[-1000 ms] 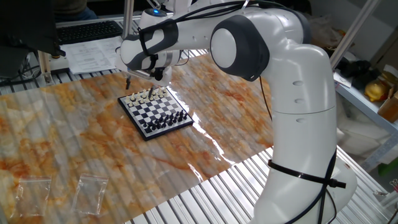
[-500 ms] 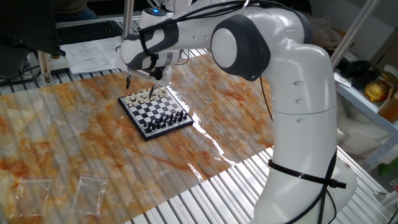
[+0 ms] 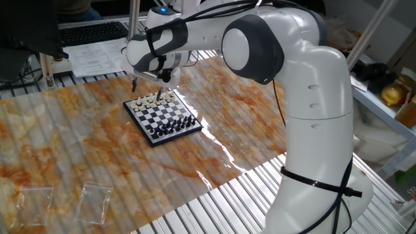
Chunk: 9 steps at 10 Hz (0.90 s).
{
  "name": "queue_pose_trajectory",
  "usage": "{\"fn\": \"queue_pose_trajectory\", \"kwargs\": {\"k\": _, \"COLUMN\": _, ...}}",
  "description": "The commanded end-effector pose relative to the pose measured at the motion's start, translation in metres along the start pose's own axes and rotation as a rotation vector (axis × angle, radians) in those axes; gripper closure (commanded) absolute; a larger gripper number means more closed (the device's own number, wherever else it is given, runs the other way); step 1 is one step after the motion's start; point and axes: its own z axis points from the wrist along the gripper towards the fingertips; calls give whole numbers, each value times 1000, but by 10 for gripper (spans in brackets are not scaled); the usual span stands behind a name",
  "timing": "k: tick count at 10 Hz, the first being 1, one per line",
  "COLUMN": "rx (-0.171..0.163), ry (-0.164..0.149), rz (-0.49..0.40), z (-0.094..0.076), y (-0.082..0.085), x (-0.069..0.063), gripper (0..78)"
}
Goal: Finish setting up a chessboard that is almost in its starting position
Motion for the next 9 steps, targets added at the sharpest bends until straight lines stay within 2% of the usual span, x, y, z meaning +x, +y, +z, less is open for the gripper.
{"fn": "queue_pose_trajectory", "kwargs": {"k": 1, "rx": 6, "ry": -4, "rz": -95, "z": -14, "y": 0, "x": -4, "gripper": 1}}
{"fn": "queue_pose_trajectory", "kwargs": {"k": 3, "rx": 16, "ry": 6, "rz": -161, "z": -26, "y": -1, "x": -7, "gripper": 1}}
{"fn": "queue_pose_trajectory", "kwargs": {"k": 4, "rx": 24, "ry": 0, "rz": -183, "z": -31, "y": 0, "x": -9, "gripper": 1}}
{"fn": "queue_pose_trajectory", "kwargs": {"k": 6, "rx": 67, "ry": -30, "rz": -255, "z": -39, "y": 2, "x": -11, "gripper": 1}}
{"fn": "queue_pose_trajectory", "kwargs": {"k": 7, "rx": 72, "ry": -28, "rz": -276, "z": -42, "y": 3, "x": -12, "gripper": 1}}
{"fn": "queue_pose_trajectory", "kwargs": {"k": 9, "rx": 88, "ry": -3, "rz": -351, "z": -54, "y": 6, "x": -18, "gripper": 1}}
